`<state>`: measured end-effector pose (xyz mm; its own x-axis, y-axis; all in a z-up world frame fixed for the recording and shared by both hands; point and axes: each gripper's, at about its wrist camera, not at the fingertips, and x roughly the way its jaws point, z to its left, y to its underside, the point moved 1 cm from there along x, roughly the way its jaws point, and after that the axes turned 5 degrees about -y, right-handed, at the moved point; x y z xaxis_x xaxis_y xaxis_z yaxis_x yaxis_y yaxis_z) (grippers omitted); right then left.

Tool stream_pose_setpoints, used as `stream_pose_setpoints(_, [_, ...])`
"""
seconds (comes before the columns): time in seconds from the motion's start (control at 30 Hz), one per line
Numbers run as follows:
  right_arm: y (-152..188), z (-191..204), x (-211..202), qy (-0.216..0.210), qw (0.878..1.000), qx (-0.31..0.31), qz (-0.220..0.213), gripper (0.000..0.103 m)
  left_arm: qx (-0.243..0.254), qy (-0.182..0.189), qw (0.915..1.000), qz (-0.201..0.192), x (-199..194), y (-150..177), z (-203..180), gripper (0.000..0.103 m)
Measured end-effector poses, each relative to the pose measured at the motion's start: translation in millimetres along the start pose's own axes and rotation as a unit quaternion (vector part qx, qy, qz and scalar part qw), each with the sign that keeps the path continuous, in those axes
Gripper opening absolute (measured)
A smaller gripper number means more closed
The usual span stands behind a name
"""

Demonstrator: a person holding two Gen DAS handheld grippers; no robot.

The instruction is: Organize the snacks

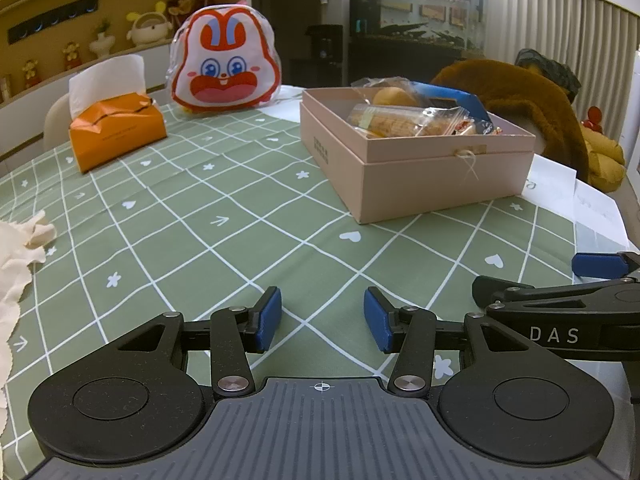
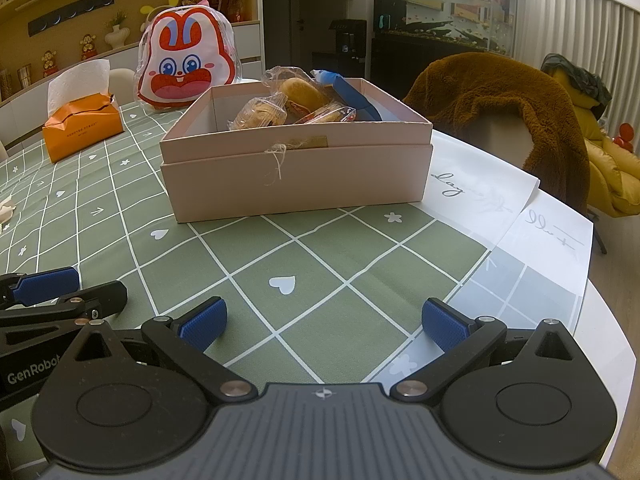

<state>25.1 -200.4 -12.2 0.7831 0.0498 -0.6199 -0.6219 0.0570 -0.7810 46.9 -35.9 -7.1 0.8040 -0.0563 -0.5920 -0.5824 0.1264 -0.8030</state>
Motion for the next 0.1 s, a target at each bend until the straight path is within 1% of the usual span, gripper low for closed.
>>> stream_pose_setpoints(0.1, [-0.1,-0.1,0.0,0.0,1.0,0.0,0.0,0.103,-0.005,0.004,1.0,0.0,-0.2,-0.1,1.5,0.052])
